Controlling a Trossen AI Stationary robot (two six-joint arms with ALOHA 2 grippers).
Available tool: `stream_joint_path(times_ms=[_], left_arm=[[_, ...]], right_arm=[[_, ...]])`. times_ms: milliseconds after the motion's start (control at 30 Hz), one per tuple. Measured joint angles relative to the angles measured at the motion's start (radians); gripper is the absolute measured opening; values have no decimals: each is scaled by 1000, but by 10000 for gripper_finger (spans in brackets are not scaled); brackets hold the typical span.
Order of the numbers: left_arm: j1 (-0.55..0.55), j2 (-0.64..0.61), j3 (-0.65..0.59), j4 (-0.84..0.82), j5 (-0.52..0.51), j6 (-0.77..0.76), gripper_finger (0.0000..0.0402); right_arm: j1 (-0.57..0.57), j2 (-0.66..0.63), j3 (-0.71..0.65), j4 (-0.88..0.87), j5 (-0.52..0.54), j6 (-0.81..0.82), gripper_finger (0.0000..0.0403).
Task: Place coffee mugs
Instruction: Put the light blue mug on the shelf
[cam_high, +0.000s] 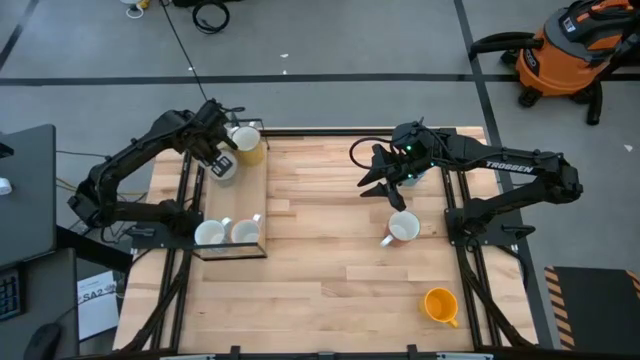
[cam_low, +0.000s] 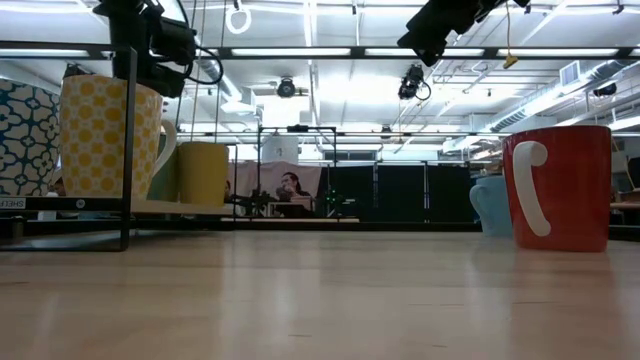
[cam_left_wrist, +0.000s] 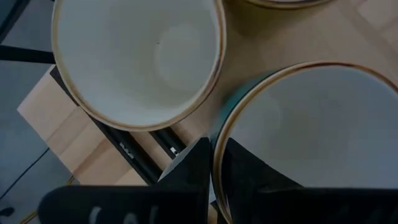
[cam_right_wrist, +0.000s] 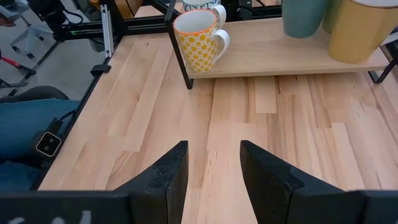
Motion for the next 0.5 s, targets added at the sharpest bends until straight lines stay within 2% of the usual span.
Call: stream_joint_path(times_ms=[500], left_arm=[[30, 1, -1, 34, -4, 6, 36]], right_arm=[[0, 0, 0, 0, 0, 0, 151]])
